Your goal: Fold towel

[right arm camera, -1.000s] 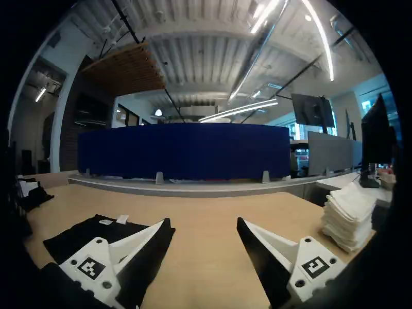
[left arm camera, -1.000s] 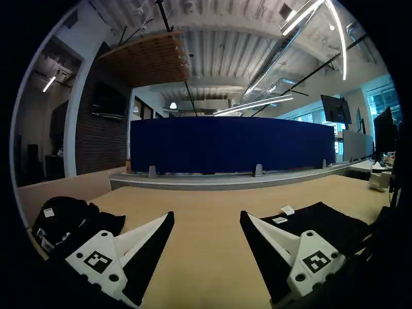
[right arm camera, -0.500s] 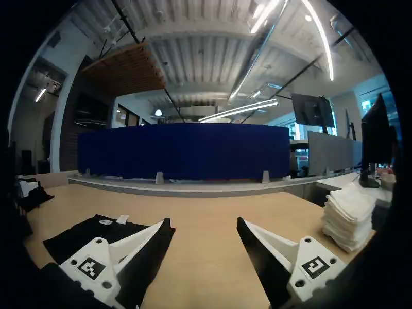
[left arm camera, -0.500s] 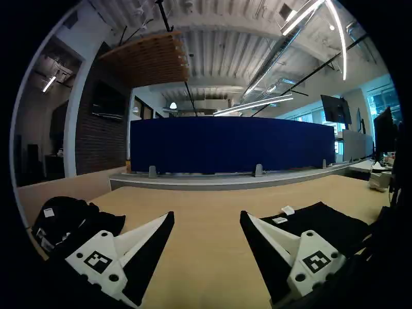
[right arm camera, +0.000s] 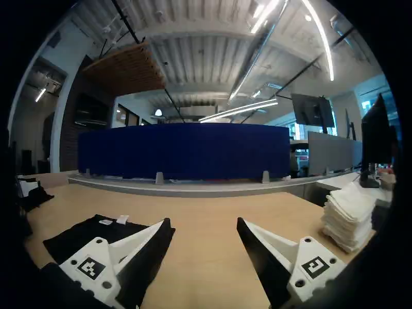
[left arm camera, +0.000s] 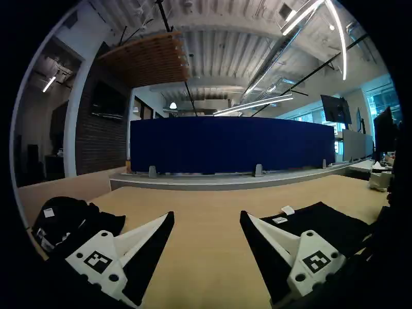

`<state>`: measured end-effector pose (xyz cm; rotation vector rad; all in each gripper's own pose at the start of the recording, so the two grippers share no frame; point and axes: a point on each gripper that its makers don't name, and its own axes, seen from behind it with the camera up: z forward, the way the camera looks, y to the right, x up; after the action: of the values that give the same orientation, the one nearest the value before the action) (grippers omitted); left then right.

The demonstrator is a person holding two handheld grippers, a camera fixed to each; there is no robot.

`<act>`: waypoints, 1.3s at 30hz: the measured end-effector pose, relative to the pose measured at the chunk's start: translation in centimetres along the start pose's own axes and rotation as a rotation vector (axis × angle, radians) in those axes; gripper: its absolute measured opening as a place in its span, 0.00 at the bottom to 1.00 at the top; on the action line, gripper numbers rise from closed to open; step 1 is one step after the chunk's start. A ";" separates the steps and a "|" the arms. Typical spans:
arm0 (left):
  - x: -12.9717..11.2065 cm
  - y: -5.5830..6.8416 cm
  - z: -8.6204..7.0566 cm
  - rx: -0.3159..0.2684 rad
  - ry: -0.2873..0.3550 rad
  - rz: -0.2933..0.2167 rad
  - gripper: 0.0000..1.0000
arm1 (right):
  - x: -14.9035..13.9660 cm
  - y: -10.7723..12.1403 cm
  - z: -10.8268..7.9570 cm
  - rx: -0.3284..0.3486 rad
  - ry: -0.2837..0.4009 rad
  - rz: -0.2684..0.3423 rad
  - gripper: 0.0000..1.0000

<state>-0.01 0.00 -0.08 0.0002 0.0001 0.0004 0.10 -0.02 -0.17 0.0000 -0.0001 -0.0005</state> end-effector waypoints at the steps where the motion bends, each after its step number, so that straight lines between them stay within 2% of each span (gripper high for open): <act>1: 0.0 0.0 0.0 0.000 0.000 0.000 0.94 | 0.0 0.0 0.0 0.000 0.000 0.000 1.00; 12: -0.1 0.3 -0.1 -0.005 -0.001 0.001 0.95 | 0.0 -0.1 0.0 0.000 0.000 0.000 1.00; 18: 0.0 -0.3 0.0 0.019 -0.004 0.001 0.95 | 0.2 0.2 0.0 -0.013 -0.005 -0.014 1.00; 24: 2.8 -0.3 0.2 0.015 0.027 -0.006 0.95 | 2.9 -0.5 -0.6 -0.008 0.010 -0.034 1.00; 30: 6.4 0.4 -0.1 -0.007 0.018 -0.011 0.94 | 6.3 -1.5 -1.1 0.009 0.007 -0.042 1.00; 39: 10.9 1.7 -0.3 -0.045 -0.033 0.031 0.94 | 11.1 -3.0 -1.3 0.034 -0.032 -0.080 1.00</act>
<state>10.94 1.67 -0.35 -0.0449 -0.0326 0.0312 11.18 -3.07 -1.43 0.0344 -0.0320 -0.0809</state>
